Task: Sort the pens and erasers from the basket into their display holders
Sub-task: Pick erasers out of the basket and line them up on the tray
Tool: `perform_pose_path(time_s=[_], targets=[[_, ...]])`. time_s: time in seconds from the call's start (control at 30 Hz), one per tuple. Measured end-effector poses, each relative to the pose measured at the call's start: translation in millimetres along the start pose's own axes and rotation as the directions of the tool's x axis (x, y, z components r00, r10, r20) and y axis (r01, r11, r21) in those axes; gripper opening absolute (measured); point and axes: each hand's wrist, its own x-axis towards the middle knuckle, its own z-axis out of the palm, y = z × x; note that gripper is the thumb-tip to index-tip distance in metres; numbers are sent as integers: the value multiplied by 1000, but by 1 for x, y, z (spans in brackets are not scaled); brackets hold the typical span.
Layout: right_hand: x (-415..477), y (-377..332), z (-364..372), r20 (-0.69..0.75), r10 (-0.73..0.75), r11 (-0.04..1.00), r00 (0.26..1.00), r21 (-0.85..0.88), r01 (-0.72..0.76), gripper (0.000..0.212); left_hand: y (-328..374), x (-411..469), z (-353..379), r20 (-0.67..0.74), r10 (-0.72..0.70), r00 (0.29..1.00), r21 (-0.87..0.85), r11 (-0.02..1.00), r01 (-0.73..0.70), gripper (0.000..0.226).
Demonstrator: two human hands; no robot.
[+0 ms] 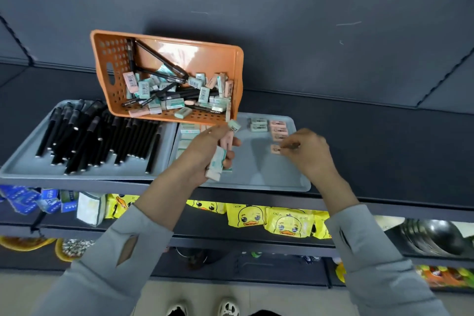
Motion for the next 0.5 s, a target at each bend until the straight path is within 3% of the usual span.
perform_pose_path(time_s=[0.13, 0.17, 0.23, 0.3, 0.4, 0.5], targets=[[3, -3, 3, -93, -5, 993, 996, -115, -6, 10, -2, -4, 2, 19, 75, 997, 152, 985, -77, 18], [3, -10, 2, -118, -7, 999, 993, -48, 1, 9, -2, -5, 2, 22, 92, 995, 209, 973, -95, 18], [3, -36, -1, -75, 17, 961, 997, 277, 4, 6, -1, -4, 0, 31, 131, 991, 313, 940, -134, 19], [2, -64, -1, 72, -49, 817, 996, 576, -1, 7, -1, -4, 0, 46, 168, 985, 392, 904, -172, 19], [8, -82, 8, 133, -87, 737, 987, 675, -26, 12, 3, -4, -1, 46, 179, 983, 428, 885, -182, 19], [16, -69, 3, 70, 144, 623, 987, 769, -145, 13, 13, -2, -12, -44, 126, 991, 337, 936, -104, 26]])
